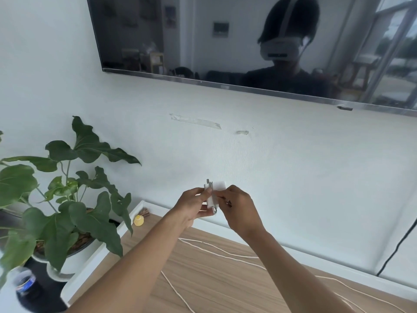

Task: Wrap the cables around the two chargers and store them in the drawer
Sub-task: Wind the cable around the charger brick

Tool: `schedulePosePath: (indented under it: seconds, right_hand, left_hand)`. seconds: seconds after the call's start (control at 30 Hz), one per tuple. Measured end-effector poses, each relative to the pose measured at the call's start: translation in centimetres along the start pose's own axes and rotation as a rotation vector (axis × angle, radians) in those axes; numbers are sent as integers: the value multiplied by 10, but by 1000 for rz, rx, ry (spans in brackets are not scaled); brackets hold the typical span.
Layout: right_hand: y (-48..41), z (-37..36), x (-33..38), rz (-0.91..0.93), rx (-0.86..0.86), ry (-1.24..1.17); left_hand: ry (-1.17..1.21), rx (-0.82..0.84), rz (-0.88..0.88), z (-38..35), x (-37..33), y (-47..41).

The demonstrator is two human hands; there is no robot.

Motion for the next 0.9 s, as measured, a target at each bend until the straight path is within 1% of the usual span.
schedulePosePath:
  seconds: [0.07,0.17,0.37,0.47,0.57,0.67,0.73,0.9]
  right_hand:
    - [2,1,-2,11,-24,9]
    - [6,-2,-1,40,-18,5]
    - [10,-1,-7,53,-50,-4]
    - [14,-2,-9,40,-52,-41]
    - [19,-1,-12,-54,-113,-177]
    - [29,-2,-20,-254,-151,-325]
    - [36,-3,-26,-360,-168,-405]
    - [37,0,-36,-417,-133,-386]
  left_hand:
    - [23,-1,3,-2,-2,2]
    - [53,-46,2,-3,-8,1]
    - [-56,-53,-4,-8,-13,2]
    - [-77,-93,-36,-11,-13,3]
    - [-53,-139,-86,-11,-14,2]
    - [-32,-171,-133,-10,-17,2]
    - [-46,-122,-147,-11,-19,2]
    - [-139,120,-143,-25,-18,12]
Point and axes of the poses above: each hand's wrist, its own y-axis away from the middle knuckle, its own z-axis out of the back of the hand, x = y × z, the point moved 4 cm from there along -y, towards the middle knuckle, and after that the axes turned 11 degrees about z, right-handed, at the moved point
